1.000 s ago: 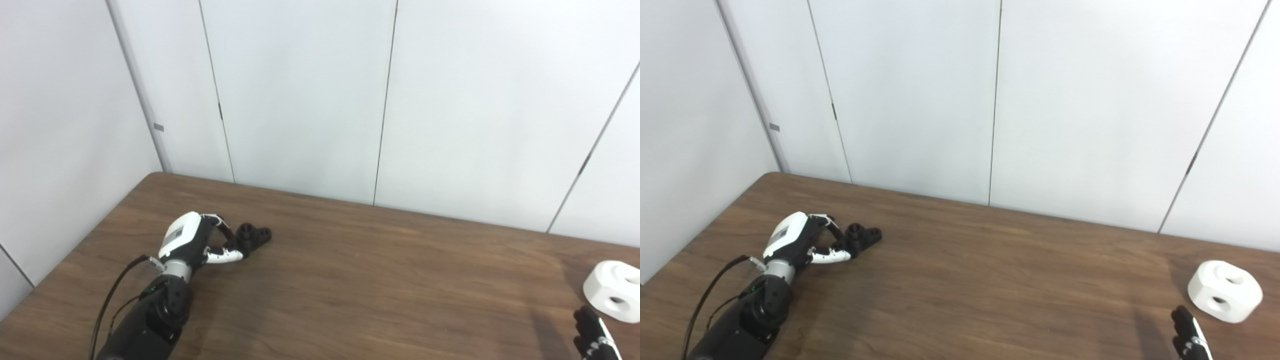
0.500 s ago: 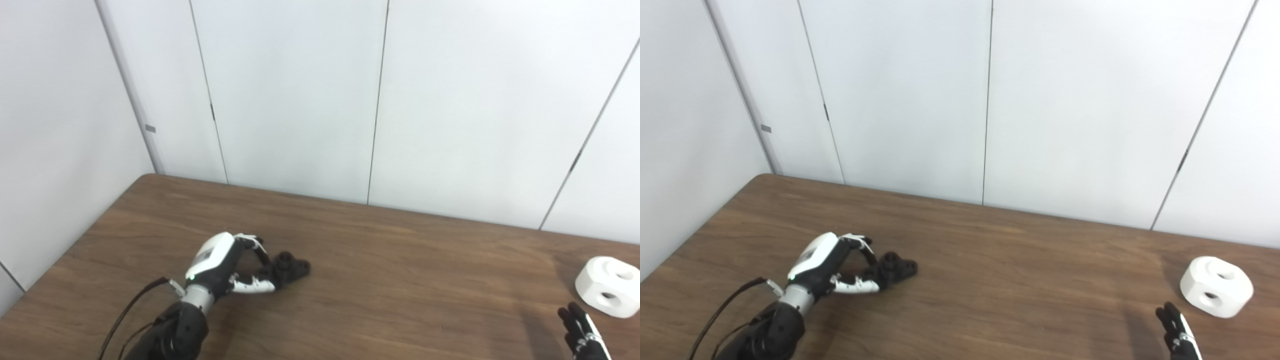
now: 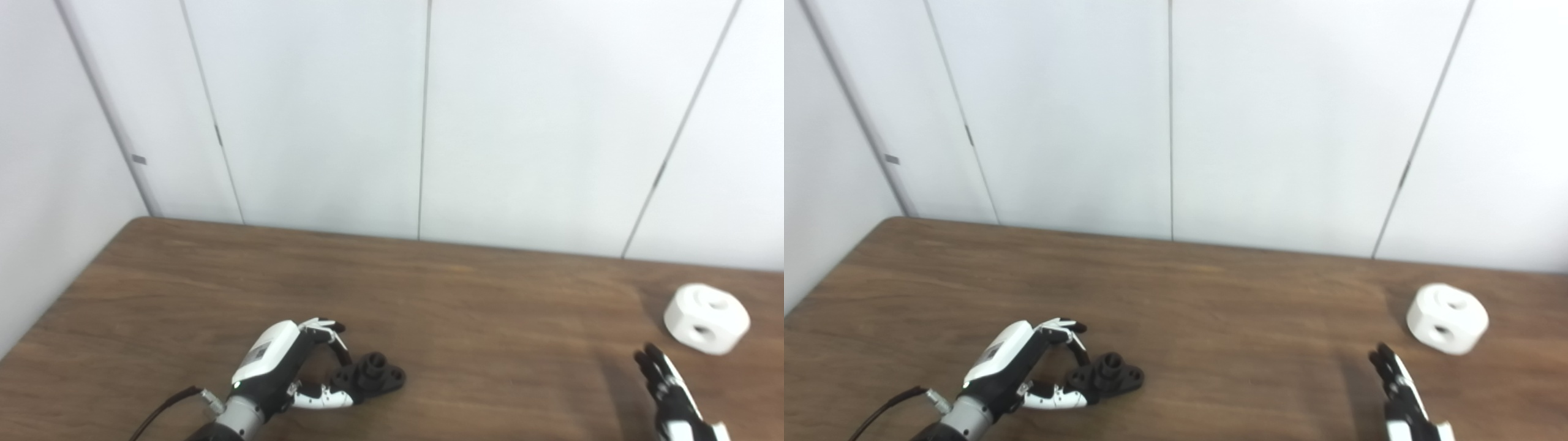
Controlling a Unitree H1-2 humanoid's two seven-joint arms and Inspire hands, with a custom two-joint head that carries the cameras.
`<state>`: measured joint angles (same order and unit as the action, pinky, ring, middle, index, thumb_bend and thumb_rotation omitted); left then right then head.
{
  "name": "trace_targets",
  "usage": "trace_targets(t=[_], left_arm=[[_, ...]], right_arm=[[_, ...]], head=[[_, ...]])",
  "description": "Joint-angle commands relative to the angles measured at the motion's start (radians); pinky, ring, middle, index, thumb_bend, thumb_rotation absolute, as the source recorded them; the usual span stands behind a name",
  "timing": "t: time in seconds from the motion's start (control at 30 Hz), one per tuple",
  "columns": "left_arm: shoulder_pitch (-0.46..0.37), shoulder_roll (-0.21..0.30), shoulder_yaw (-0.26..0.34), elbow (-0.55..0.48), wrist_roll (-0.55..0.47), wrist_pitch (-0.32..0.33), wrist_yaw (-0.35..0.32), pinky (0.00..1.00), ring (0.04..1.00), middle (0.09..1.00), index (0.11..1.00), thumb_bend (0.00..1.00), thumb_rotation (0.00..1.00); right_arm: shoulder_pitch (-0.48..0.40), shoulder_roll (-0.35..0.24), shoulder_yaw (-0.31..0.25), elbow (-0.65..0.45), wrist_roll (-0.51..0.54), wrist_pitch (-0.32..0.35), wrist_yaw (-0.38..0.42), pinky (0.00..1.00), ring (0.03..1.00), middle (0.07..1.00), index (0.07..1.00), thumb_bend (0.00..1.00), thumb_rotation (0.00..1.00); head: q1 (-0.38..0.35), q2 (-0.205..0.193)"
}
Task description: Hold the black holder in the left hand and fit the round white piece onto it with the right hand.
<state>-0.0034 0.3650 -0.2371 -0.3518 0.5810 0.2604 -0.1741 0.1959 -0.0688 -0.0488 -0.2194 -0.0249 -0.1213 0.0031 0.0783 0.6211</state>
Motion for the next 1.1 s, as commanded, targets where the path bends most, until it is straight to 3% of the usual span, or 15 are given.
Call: trace_targets(t=[0.0, 0.1, 0.23, 0.6, 1.07], left_arm=[[0.013, -0.006, -0.029, -0.027, 0.024, -0.026, -0.017, 0.87, 0.917, 0.831, 0.487, 0.52, 0.04], [0.035, -0.018, -0.060, -0.039, 0.035, -0.024, -0.042, 0.92, 0.920, 0.833, 0.487, 0.52, 0.04], [0.065, -0.038, -0.093, -0.023, 0.043, -0.080, -0.029, 0.93, 0.907, 0.824, 0.487, 0.52, 0.04], [0.124, -0.082, -0.154, -0.003, 0.078, -0.146, -0.044, 0.95, 0.911, 0.835, 0.487, 0.52, 0.04], [0.134, -0.106, -0.160, 0.018, 0.098, -0.159, -0.047, 0.94, 0.907, 0.835, 0.487, 0.52, 0.04]], right_arm=[[0.099, 0.039, 0.018, -0.038, -0.002, 0.012, -0.008, 1.00, 0.965, 0.924, 0.929, 0.58, 1.00], [0.107, 0.039, 0.025, -0.065, -0.012, 0.035, -0.014, 1.00, 0.967, 0.925, 0.934, 0.58, 1.00], [0.110, 0.038, 0.033, -0.091, -0.013, 0.059, -0.016, 1.00, 0.971, 0.927, 0.937, 0.58, 1.00], [0.117, 0.039, 0.045, -0.152, -0.018, 0.126, -0.023, 1.00, 0.970, 0.928, 0.936, 0.60, 1.00], [0.123, 0.033, 0.036, -0.202, -0.021, 0.170, -0.031, 1.00, 0.962, 0.907, 0.924, 0.59, 1.00]], head=[[-0.012, 0.017], [-0.023, 0.033], [-0.042, 0.062], [-0.085, 0.122], [-0.103, 0.159]])
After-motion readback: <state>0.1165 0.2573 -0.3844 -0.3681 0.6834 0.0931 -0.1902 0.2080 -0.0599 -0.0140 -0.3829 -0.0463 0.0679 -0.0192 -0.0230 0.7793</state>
